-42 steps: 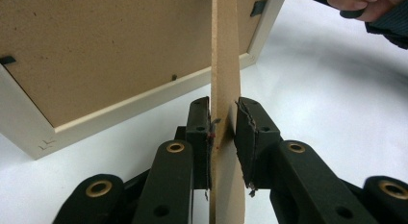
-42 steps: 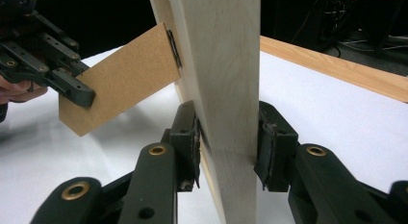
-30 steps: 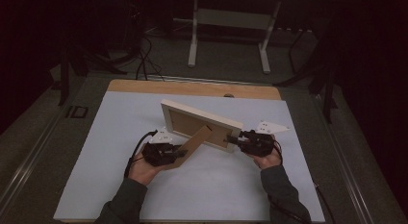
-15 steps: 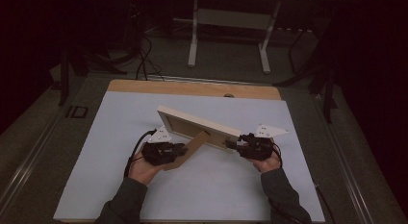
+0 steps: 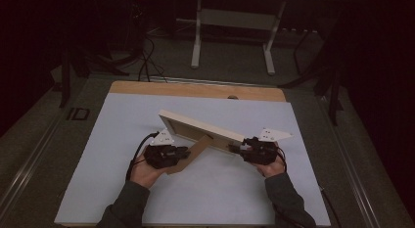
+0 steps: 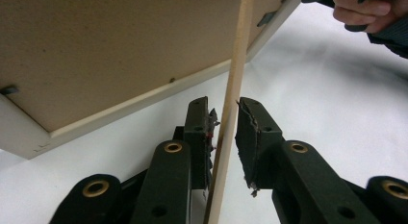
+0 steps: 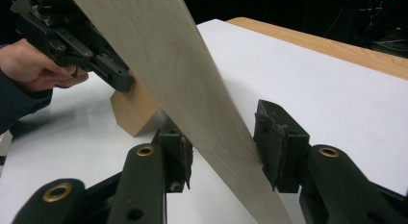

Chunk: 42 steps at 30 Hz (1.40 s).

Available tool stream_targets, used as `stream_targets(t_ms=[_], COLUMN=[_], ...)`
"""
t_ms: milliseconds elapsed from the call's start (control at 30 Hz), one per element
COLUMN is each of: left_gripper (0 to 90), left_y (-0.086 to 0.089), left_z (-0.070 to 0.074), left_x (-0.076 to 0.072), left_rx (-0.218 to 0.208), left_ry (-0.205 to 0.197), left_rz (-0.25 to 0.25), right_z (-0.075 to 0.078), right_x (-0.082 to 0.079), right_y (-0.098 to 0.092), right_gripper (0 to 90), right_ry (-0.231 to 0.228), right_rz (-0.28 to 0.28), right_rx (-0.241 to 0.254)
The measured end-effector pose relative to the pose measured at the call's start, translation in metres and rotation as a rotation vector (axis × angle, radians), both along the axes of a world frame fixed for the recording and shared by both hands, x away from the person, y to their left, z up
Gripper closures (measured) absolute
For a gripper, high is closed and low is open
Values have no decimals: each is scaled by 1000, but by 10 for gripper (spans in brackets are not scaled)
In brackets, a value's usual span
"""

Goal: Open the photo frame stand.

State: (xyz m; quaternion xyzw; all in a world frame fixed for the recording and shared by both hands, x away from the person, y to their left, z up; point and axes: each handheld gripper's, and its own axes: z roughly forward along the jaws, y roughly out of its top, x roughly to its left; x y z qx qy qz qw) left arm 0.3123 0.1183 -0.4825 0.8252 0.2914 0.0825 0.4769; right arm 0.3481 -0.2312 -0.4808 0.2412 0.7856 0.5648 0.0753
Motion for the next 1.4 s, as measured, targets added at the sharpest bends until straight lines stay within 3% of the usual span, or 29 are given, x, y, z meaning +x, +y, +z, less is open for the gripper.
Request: stream_targets(t_ms=[267, 400, 733, 1067, 1400], left_gripper=[770, 757, 674, 650, 650], left_y=[-6, -6, 6, 23, 33], left_z=[4, 5, 7, 10, 10], left_x=[-5, -5, -4, -4, -3], left_rx=[-12, -2, -39, -84, -80], left_ry=[-11, -12, -25, -35, -47], left_rz=[-57, -60, -24, 13, 73], right_z=[0, 0, 0, -5, -7], right_x=[-1, -1, -3, -5, -9], right_y=[1, 1, 2, -6, -18], right_gripper=[581, 578, 557, 528, 526], right_ry=[-5, -5, -2, 13, 23], right_rz=[-8, -2, -1, -21, -28], right_rx=[-7, -13, -21, -35, -62])
